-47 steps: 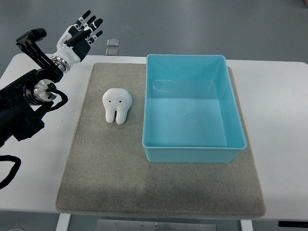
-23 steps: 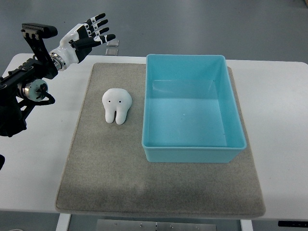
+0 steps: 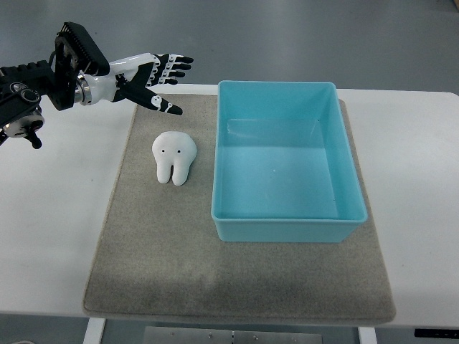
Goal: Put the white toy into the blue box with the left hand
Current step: 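Swing the left hand over the white tooth toy, fingers pointing down, then lower the left hand onto the tooth toy and close fingers around it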
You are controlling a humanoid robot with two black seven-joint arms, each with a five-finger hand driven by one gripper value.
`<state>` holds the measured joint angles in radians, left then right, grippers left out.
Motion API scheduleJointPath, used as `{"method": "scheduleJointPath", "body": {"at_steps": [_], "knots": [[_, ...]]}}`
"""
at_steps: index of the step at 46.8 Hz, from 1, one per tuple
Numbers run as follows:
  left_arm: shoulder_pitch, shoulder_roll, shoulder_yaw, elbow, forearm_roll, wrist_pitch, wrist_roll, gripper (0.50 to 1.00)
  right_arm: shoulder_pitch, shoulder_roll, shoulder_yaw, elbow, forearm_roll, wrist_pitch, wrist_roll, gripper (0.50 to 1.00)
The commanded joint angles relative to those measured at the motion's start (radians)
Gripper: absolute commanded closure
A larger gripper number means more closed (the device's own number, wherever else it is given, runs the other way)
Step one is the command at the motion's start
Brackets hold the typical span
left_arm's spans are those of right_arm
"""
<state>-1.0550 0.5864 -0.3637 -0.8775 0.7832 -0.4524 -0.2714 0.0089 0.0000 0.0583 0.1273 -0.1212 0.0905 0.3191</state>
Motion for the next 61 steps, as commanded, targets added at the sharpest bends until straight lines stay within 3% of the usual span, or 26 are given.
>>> {"method": "scheduleJointPath", "body": {"at_steps": [1,14,30,40,61], "knots": [[-0.002,0.027,0.000,-0.034,0.050,-0.029,0.000,0.508,0.000,0.000,0.000,0.000,0.000,0.000,0.000,0.564],[-0.002,0.062,0.000,-0.124,0.309,-0.057,-0.002,0.510,0.000,0.000,0.000,0.000,0.000,0.000,0.000,0.564],[-0.003,0.050,-0.001,-0.136,0.511,-0.043,-0.002,0.512,0.000,0.000,0.000,0.000,0.000,0.000,0.000,0.564],[0.004,0.046,0.000,-0.147,0.634,0.024,-0.003,0.514,0.000,0.000,0.000,0.000,0.000,0.000,0.000,0.564],[0.012,-0.004,0.034,-0.159,0.676,0.029,-0.003,0.510,0.000,0.000,0.000,0.000,0.000,0.000,0.000,0.564]]}}
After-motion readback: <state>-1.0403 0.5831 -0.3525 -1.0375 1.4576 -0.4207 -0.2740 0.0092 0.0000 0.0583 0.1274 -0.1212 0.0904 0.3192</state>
